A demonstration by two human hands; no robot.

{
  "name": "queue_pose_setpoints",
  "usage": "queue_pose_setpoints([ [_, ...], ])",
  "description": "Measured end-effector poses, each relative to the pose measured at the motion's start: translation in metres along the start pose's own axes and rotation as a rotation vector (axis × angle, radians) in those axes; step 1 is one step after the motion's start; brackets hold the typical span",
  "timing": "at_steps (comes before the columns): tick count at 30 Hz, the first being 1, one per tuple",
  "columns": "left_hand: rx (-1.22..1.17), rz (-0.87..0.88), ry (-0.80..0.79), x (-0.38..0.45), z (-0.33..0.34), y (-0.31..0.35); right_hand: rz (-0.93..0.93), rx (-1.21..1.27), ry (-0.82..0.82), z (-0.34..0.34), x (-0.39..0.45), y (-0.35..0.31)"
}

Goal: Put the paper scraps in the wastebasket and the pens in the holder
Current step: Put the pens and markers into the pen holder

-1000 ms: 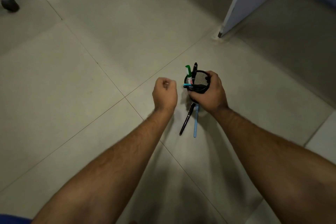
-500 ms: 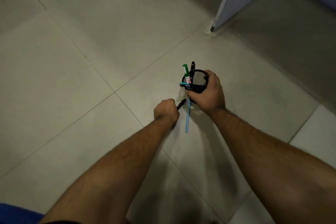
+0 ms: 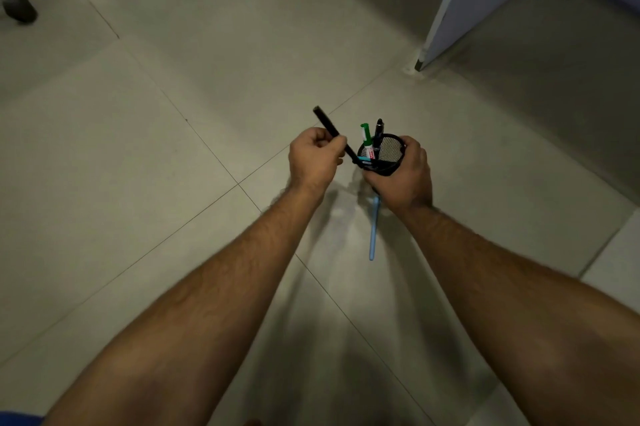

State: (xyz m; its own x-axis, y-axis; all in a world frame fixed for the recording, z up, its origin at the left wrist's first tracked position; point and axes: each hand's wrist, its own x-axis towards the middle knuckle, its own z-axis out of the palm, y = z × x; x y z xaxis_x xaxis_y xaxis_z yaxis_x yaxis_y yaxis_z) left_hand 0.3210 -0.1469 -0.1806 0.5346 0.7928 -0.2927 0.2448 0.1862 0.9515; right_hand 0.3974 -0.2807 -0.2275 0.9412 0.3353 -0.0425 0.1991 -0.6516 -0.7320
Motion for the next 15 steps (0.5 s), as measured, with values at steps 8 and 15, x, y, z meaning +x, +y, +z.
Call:
queue_pose_setpoints([
  [8,0.254,0.174,-0.07,-0.009,0.021,-0.01,-0.024,0.053,-0.082,0.001,-0.001,-0.015],
  [15,0.441,0.225,-0.02,-0.021,0.018,-0.039,0.036,0.139,0.017,-0.021,0.0,-0.002],
])
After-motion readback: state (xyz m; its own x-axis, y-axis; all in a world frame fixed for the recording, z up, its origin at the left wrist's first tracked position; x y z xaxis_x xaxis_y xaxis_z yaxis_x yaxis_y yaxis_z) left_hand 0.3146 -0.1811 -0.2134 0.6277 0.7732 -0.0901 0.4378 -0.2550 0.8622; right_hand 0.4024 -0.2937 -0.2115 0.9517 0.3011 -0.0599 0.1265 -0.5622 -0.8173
